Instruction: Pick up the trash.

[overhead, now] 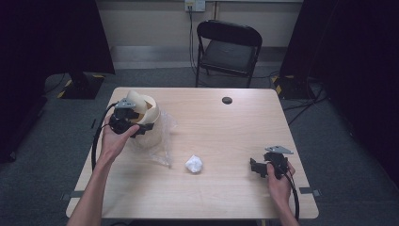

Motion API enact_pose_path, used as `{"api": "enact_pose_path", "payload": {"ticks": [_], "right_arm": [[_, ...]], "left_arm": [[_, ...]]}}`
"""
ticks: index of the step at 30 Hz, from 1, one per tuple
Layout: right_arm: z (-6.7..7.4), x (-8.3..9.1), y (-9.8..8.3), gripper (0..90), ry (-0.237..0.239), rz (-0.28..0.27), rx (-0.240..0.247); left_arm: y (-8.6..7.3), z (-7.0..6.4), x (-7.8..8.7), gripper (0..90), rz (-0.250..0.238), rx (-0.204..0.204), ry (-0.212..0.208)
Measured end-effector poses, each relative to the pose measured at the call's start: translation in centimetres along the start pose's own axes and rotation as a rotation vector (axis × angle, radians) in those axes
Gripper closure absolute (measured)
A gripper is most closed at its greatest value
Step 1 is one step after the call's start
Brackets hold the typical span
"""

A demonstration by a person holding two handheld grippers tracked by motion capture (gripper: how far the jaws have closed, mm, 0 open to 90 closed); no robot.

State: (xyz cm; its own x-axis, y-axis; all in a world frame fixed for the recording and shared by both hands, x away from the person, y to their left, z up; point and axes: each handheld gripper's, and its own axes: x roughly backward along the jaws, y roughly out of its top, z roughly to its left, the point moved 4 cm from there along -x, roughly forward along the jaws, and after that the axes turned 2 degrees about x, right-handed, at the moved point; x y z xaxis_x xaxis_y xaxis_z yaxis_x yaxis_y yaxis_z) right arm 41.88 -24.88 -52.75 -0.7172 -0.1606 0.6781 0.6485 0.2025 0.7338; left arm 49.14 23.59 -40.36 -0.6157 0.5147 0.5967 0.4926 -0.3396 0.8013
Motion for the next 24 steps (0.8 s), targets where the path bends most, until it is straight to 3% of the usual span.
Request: {"api": "enact_pose_path", "payload": {"ticks": [3, 6, 13, 17, 19, 21, 24], "right_arm": [[0.0, 0.0, 0.0, 12.1, 0.000, 0.000, 0.000], [0.0, 0.0, 0.0, 12.1, 0.000, 0.000, 0.000], [0.0, 0.0, 0.0, 12.0, 0.000, 0.000, 0.000], [0.0, 0.0, 0.0, 12.0, 0.000, 0.000, 0.000], [0.0, 0.0, 0.0, 12.0, 0.000, 0.000, 0.000], [0.0, 0.0, 0.0, 12.1, 0.000, 0.000, 0.000], [0.0, 0.0, 0.0, 12.0, 0.000, 0.000, 0.000]], "left_arm": [[-0.1, -0.5, 0.8, 21.2, -0.026, -0.016, -0.010], [-0.2, -1.0, 1.7, 22.2, -0.052, -0.028, 0.007], [-0.8, -2.1, 3.2, 22.8, -0.133, -0.003, -0.008], [-1.0, -4.1, 3.5, 22.8, -0.168, -0.010, -0.047], [-1.1, -4.9, 3.4, 22.7, -0.161, -0.023, -0.053], [-1.0, -6.3, 3.3, 22.7, -0.172, -0.038, -0.100], [-0.8, -8.0, 2.9, 22.8, -0.167, -0.068, -0.128]]}}
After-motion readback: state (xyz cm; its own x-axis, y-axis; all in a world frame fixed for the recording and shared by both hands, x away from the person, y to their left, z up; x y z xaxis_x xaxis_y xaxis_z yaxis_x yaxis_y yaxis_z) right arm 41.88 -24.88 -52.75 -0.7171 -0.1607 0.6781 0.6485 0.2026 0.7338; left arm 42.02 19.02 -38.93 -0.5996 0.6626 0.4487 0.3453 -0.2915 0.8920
